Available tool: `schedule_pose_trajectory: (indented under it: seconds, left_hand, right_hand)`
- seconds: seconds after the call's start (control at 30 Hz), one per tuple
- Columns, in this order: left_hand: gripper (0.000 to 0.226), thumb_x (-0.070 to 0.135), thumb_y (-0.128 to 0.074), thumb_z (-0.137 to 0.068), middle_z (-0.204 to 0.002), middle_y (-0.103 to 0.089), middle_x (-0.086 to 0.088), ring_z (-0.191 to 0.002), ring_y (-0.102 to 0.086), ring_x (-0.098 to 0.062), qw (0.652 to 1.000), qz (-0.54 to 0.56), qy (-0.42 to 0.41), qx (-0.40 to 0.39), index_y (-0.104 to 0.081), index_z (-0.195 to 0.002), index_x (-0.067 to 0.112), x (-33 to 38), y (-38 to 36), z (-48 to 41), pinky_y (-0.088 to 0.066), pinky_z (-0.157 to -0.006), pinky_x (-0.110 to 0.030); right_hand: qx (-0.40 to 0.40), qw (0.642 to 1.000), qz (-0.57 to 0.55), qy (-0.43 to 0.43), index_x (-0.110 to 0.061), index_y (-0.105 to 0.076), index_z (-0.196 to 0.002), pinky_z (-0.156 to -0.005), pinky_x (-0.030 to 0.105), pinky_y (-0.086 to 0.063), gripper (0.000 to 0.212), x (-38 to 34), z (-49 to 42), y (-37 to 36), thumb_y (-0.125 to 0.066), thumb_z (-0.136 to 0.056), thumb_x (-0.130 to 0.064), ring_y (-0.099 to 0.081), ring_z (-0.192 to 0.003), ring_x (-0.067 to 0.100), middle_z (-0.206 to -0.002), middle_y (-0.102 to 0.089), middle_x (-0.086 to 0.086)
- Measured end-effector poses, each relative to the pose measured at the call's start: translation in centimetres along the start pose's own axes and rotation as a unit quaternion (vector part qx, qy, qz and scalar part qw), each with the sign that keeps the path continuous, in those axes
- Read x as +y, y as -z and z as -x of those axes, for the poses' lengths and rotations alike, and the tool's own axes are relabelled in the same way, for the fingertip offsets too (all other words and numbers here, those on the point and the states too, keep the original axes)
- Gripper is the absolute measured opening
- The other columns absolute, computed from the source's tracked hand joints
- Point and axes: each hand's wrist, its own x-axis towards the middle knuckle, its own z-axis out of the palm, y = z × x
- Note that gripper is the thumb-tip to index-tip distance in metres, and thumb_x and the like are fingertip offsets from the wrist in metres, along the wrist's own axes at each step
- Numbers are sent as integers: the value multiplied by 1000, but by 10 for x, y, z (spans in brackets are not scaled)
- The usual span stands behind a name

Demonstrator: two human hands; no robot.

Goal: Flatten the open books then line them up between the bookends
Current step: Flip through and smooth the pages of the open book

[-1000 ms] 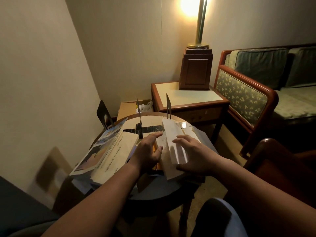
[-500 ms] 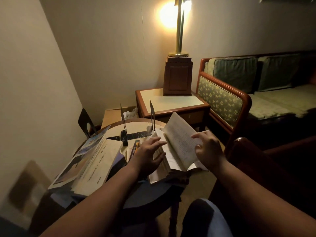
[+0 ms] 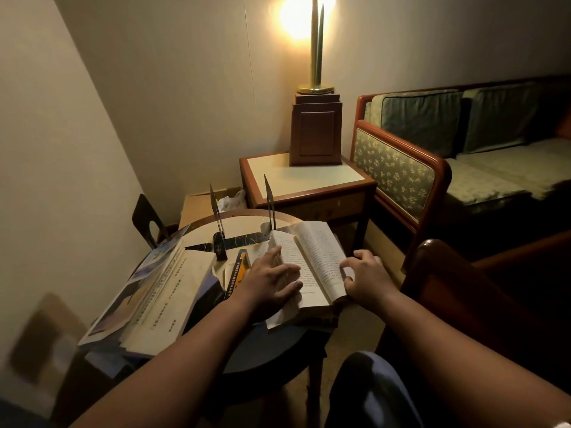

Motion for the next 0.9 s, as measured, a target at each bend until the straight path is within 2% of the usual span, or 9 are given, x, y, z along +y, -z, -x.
schedule_pose_trajectory:
  seconds: [0.13, 0.2, 0.33, 0.47, 0.53, 0.6, 0.7, 0.83, 0.9]
  left_hand:
    - [69, 74, -36, -82, -161, -18, 1, -147, -20, -27, 999, 26, 9, 20, -44, -141, 39, 2, 2, 1, -30, -114, -55]
    - [64, 61, -47, -89, -159, -25, -2, -146, -23, -26, 998, 51, 21, 36, -40, -145, 30, 2, 2, 2, -30, -115, -52]
    - [54, 31, -55, -94, -147, -44, -4, -136, -38, -24, 992, 100, 38, 62, -40, -145, 22, -1, 4, 2, -35, -112, -45]
    - [56, 15, -58, -92, -145, -47, -4, -133, -41, -22, 991, 105, 57, 64, -41, -145, 21, -2, 7, 4, -33, -111, -38]
    - [58, 13, -59, -91, -145, -47, -5, -134, -40, -22, 991, 103, 59, 67, -40, -145, 21, -3, 8, 5, -32, -110, -36]
    - [58, 13, -60, -90, -145, -47, -5, -134, -40, -23, 991, 101, 62, 65, -40, -145, 20, -3, 9, 6, -34, -111, -39]
    - [58, 15, -60, -90, -144, -48, -5, -133, -41, -23, 991, 95, 62, 66, -41, -144, 21, -6, 9, 6, -37, -111, -44]
    - [57, 19, -61, -91, -144, -49, -4, -133, -42, -21, 992, 89, 56, 73, -41, -145, 21, -8, 8, 6, -37, -111, -40]
    - [56, 23, -61, -92, -143, -49, -3, -134, -42, -21, 992, 92, 48, 78, -42, -144, 22, -7, 7, 4, -38, -111, -43]
  right_hand:
    - [81, 985, -14, 152, -19, -72, -103, -84, 34, -56, 21, -11, -3, 10, -70, -85, -7, -56, -110, 23, -119, -61, 3]
    - [95, 968, -8, 232, -18, -74, -93, -76, 32, -58, 15, -20, -3, 16, -69, -87, -6, -61, -101, 21, -111, -65, 4]
    - [64, 951, -29, 300, -18, -69, -104, -74, 24, -54, 14, -47, 3, 21, -61, -94, -20, -64, -100, 18, -111, -67, 3]
    - [-35, 974, 10, 222, -25, -54, -130, -86, 32, -53, 57, -77, 3, 20, -55, -88, -64, -58, -109, 18, -129, -56, 0]
    - [-72, 973, 72, 207, -25, -49, -132, -86, 36, -54, 72, -88, 3, 18, -55, -81, -75, -58, -107, 19, -129, -55, 1]
    - [-86, 971, 97, 203, -22, -48, -132, -84, 35, -55, 70, -95, 5, 15, -62, -81, -68, -58, -103, 19, -127, -55, 3]
    - [-72, 977, 47, 193, -20, -50, -130, -82, 33, -57, 56, -95, 6, 15, -67, -86, -49, -60, -102, 18, -125, -57, 3]
    - [-35, 984, -31, 171, -16, -53, -127, -79, 24, -55, 43, -86, 4, 26, -69, -88, -25, -60, -108, 18, -126, -60, 4]
    - [-7, 987, -37, 155, -14, -53, -129, -83, 27, -56, 44, -79, 3, 30, -68, -88, -16, -59, -116, 24, -131, -58, 8]
